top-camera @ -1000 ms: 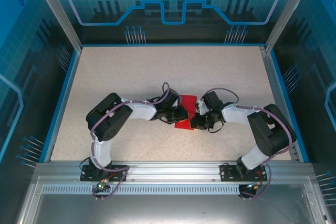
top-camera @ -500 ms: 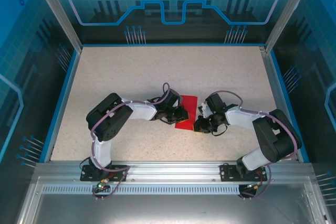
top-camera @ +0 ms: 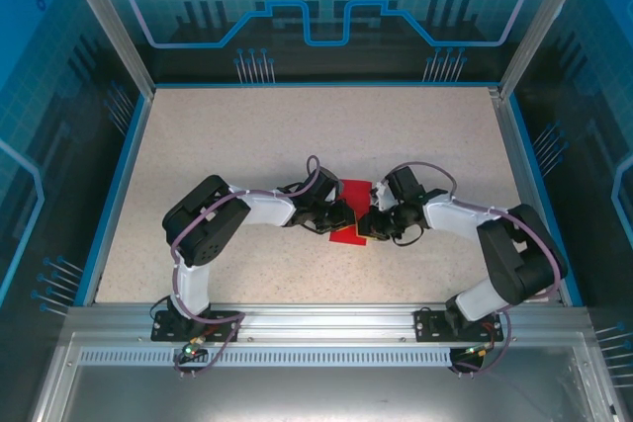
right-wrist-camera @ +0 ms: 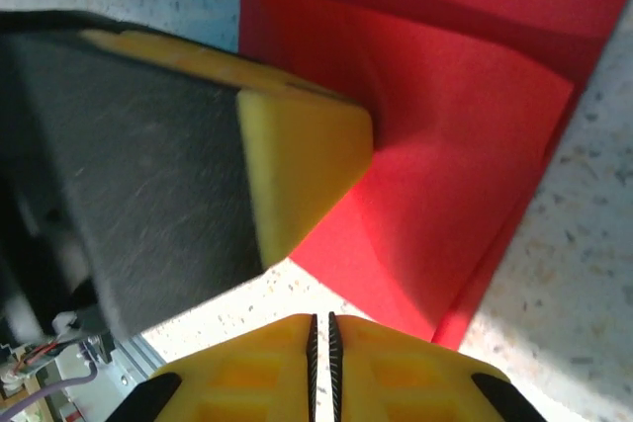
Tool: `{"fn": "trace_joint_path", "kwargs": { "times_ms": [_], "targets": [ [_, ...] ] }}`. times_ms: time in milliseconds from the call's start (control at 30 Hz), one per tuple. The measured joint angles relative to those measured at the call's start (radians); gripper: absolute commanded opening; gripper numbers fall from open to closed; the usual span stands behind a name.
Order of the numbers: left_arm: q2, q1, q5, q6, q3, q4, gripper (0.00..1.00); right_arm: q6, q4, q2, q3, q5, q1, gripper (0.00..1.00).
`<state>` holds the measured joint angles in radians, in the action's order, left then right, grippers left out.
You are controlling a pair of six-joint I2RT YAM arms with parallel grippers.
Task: Fold a paper plane with a square sheet of paper (pick it up from the middle)
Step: Fold the triangle a second time at the center of the table.
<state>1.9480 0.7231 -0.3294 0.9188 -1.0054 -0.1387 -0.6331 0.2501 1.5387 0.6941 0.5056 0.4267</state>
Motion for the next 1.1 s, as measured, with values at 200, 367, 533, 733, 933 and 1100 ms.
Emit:
{"fn": "trace_joint_path", "kwargs": {
  "times_ms": [200, 367, 533, 733, 933, 1100],
  "targets": [
    [0.0, 0.0, 0.0, 0.0, -0.002, 0.0, 0.16, 0.008, 0.0, 0.085, -0.001, -0.018, -0.002, 0.1],
    [0.0, -0.001, 0.007, -0.002, -0.008, 0.003, 0.17, 0.025, -0.016, 0.087, -0.016, 0.004, -0.025, 0.06],
    [0.0, -0.022, 0.021, -0.001, -0.008, -0.003, 0.17, 0.041, -0.033, 0.087, -0.032, 0.031, -0.046, 0.05],
    [0.018, -0.047, 0.022, -0.001, -0.027, -0.002, 0.16, 0.05, -0.035, 0.087, -0.034, 0.036, -0.051, 0.05],
    [0.021, -0.056, 0.019, -0.001, -0.028, -0.003, 0.16, 0.055, -0.035, 0.087, -0.034, 0.037, -0.055, 0.05],
    [0.02, -0.08, 0.01, 0.0, -0.015, -0.023, 0.16, 0.058, -0.035, 0.087, -0.034, 0.037, -0.055, 0.05]
  ]
}}
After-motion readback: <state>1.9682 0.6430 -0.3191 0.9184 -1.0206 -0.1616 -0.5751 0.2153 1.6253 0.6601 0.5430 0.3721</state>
